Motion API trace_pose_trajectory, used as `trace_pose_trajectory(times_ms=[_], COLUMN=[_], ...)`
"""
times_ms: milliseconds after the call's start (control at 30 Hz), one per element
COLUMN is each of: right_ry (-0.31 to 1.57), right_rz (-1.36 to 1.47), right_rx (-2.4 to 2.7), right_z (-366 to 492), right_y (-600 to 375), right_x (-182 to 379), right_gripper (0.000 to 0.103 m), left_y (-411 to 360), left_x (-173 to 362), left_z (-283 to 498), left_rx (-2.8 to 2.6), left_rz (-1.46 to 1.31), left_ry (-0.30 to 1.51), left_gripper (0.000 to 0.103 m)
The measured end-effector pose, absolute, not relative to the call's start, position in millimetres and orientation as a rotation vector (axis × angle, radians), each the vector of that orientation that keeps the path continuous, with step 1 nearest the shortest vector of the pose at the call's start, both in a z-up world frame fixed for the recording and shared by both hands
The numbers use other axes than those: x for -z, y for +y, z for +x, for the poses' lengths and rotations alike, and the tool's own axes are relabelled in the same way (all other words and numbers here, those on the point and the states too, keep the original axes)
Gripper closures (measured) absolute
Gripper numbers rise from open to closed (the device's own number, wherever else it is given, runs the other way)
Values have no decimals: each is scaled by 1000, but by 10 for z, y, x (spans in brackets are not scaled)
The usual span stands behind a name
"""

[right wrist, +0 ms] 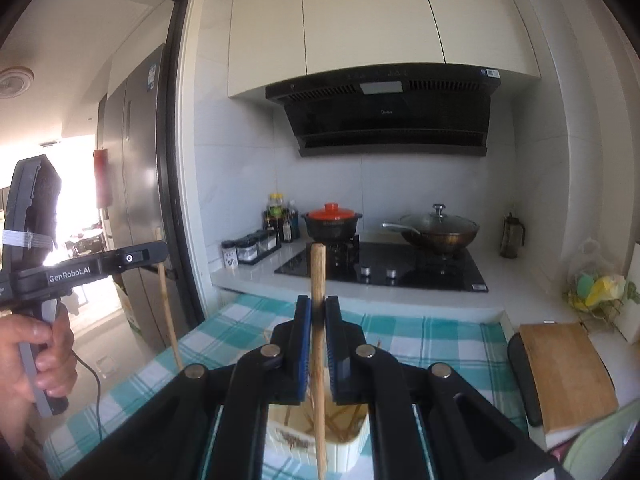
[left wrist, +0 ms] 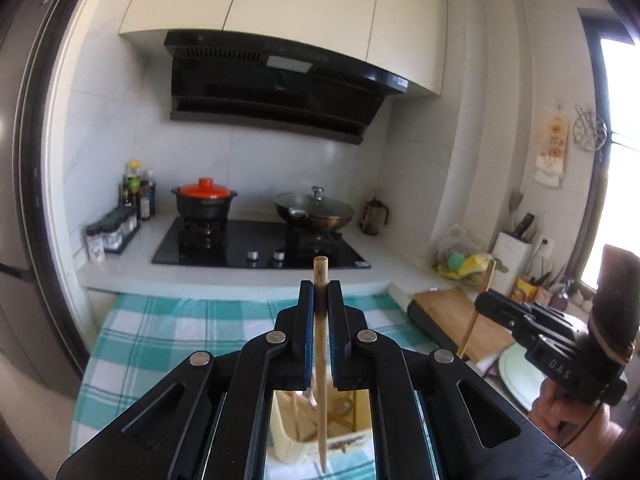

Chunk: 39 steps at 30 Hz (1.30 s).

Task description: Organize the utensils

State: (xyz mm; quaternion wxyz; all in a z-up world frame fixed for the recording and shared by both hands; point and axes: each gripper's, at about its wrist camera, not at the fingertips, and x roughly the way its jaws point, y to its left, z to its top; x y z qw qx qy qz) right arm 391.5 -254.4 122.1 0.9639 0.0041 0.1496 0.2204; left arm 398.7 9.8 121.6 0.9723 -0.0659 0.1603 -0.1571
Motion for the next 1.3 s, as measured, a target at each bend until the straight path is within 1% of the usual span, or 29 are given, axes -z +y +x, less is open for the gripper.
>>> trace_pose_trajectory(times_ms=[100,233,467,500,533,567,600,633,667,700,733,767,800,867,933,1000,1100,1133,1167,1233,1267,1300], right_ry=[274,318,557,650,709,764,764,802,807,807,760,760,742,717,688,663,617,588,588,560,550,540], right_rz=[44,53,97,112,116,128,128,138,146,146,146,146,145,134,112,83,47,34,34,29,26,28], right_rx=[-462,-474,-493,-506,-516,-527,-527,-533,-508,-508,-477,-477,-466,-437,-405,-373,-344,-323,-323,-298,-287,-261], right_z=[4258,4658,5193,5325,5388,5451,5451,5481,5433,5433,5300,5300,5215,5055,4827,4565,4122,3810,3810,3516,3380,3120], right_y=[-2449,-2308,-2209,-2178,-2169,-2160,-2160,-2162,-2239,-2239,-2356,-2356,-2412,-2503,-2576,-2614,-2628,-2630,-2630,-2630,-2635,-2633], right_x=[-1234,-980,-177,63,177,283,283,362,406,406,314,314,260,141,41,-53,-157,-207,-207,-238,-243,-245], right_gripper=[96,96,96,95,93,92,83,74,57,48,48,47,45,40,34,21,16,15,13,8,2,0], left_y=[-2,-138,-292,-311,-313,-326,-305,-279,-223,-166,-125,-85,-48,4,-6,-45,-107,-123,-123,-115,-89,-67], left_x=[-1134,-785,-36,64,153,210,255,272,272,259,257,247,237,231,209,189,150,135,127,115,127,139], left_z=[4323,4709,5121,5152,5160,5158,5123,5063,4967,4851,4755,4658,4536,4338,4076,3840,3500,3378,3252,2967,2862,2776], left_rx=[308,302,308,314,311,303,292,280,265,252,243,230,212,158,97,42,-24,-47,-68,-96,-112,-123], left_rz=[-137,-138,-117,-108,-99,-90,-84,-81,-80,-76,-67,-55,-39,1,53,92,96,80,64,23,3,-18], left_ry=[333,404,591,619,643,663,676,670,651,627,614,608,601,582,550,522,497,494,484,427,424,449], left_gripper=[99,99,98,98,94,79,68,45,29,25,19,15,13,3,1,1,1,0,0,1,0,0])
